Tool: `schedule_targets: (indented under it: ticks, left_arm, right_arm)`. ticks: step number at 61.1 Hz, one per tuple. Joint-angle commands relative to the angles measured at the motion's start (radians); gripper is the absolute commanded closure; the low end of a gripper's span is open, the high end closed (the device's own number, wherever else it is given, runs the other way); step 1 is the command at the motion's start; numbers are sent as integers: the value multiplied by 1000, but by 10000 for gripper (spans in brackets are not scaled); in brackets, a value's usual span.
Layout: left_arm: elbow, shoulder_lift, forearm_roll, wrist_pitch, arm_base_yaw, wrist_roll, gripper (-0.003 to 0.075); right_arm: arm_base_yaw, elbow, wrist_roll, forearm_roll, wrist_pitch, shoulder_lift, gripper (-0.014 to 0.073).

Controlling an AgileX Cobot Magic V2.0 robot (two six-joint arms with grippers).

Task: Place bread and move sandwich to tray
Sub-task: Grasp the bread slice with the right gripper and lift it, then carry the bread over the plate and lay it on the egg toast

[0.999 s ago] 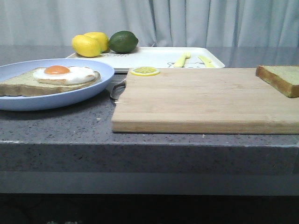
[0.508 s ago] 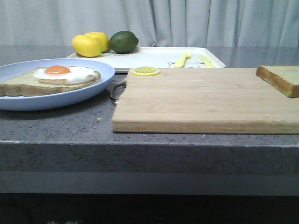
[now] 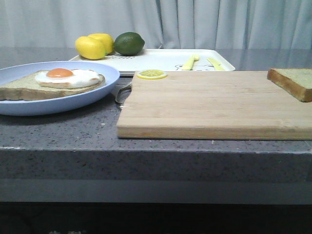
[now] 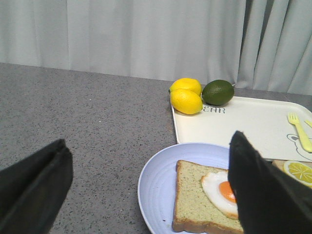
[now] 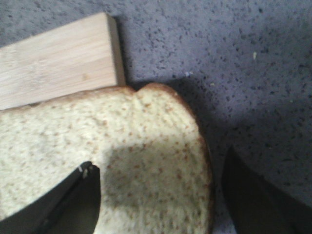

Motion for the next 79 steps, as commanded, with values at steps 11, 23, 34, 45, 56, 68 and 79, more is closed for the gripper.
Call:
schedule_targets:
  ticks: [11,23,34,45,56,68,79]
  left_arm:
    - [-36,8,-4,-79,-5,1,101]
    - [-36,8,-4,-79,-5,1,101]
    - [-36,8,-4,-81,-5,1,101]
    - [-36,8,-4,-82,-5,1,101]
    - [-36,8,-4,-82,-5,1,101]
    - [-36,8,-4,-82,-5,1,101]
    - [-36,8,-4,-82,-5,1,101]
  right_arm:
    - [-13,-34,-75,96,-13,1,98]
    - [-13,-34,-75,110,12,-3,565]
    - [-13,-60,-75,116,50,-52,655]
    - [-13,-97,-75,201,66,-176,655]
    - [8,-101,-75,440,76,-261,655]
    - [173,-101,-77,652,69,-246,653]
    - [471,-101,-77,829,-77,-158,652]
